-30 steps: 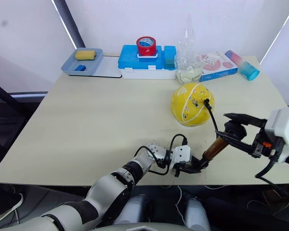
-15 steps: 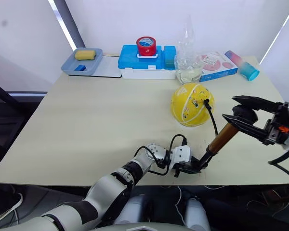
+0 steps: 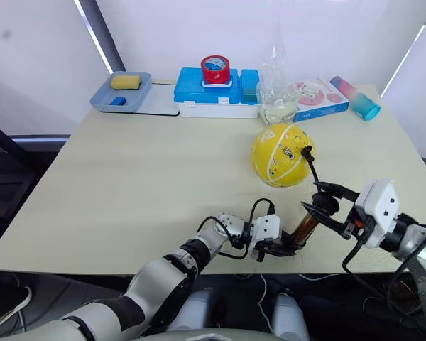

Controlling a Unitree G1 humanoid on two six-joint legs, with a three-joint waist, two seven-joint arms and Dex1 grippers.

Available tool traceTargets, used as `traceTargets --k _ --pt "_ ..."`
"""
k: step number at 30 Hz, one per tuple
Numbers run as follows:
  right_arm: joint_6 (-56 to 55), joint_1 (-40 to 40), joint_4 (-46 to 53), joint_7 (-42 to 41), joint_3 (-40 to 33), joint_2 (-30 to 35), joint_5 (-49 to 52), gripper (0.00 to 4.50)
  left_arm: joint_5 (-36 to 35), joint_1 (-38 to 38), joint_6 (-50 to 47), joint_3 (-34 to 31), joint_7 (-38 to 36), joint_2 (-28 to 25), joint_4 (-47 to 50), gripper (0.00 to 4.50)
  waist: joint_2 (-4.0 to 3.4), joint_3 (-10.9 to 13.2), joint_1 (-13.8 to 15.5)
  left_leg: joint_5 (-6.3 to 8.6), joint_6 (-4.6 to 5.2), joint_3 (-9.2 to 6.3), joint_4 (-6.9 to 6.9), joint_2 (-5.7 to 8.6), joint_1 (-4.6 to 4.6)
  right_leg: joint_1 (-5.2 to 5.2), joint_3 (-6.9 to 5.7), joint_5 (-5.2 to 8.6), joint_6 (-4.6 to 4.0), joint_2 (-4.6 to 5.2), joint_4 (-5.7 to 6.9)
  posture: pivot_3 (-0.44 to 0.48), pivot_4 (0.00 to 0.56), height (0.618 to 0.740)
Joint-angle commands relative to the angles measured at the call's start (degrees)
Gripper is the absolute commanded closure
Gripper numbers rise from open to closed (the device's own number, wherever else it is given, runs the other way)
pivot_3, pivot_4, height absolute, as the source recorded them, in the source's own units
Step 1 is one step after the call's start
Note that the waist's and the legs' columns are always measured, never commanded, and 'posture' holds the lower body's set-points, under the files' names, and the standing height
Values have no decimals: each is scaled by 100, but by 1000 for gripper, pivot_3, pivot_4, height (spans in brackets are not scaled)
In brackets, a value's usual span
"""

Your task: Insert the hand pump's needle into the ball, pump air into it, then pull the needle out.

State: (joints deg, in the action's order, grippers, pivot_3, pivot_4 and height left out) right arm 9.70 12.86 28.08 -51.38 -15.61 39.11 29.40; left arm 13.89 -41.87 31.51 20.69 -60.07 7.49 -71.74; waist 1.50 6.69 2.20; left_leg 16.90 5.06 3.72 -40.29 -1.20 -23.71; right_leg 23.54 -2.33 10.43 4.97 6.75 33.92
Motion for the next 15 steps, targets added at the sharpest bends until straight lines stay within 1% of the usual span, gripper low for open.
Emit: traceTargets --k 1,5,8,10,12,15 --pt "49 85 -152 -101 242 -56 -25 2577 239 107 -105 169 -68 -42 -205 3390 -2 -1 -1 0 -1 0 0 0 0 0 0 0 0 1 0 0 150 737" --pt "190 -125 135 -60 -202 173 275 2577 239 93 -103 177 -74 -45 -207 3390 -5 1 4 -1 -2 0 0 0 -1 1 0 -1 -1 1 0 0 150 737" --pt "396 -234 358 -47 -605 419 557 2577 238 91 -100 181 -80 -47 -207 3390 -24 14 5 -1 -1 1 0 2 -4 3 0 -1 -1 4 -1 0 150 737" --pt "631 -337 536 -21 -1030 642 898 2577 236 89 -102 181 -84 -53 -208 3390 -46 20 7 -1 -2 1 0 1 -4 4 0 -1 -1 4 0 0 150 737" --pt "892 -415 703 -10 -1455 875 1242 2577 235 90 -102 189 -87 -58 -209 3390 -47 21 11 -1 -2 2 0 2 -4 4 0 -1 -1 5 0 0 150 737" --pt "1211 -475 876 49 -1896 1114 1660 2579 232 90 -103 194 -88 -59 -209 3390 -45 24 12 -1 -1 1 0 1 -4 3 -5 -1 -2 4 -1 0 150 737"
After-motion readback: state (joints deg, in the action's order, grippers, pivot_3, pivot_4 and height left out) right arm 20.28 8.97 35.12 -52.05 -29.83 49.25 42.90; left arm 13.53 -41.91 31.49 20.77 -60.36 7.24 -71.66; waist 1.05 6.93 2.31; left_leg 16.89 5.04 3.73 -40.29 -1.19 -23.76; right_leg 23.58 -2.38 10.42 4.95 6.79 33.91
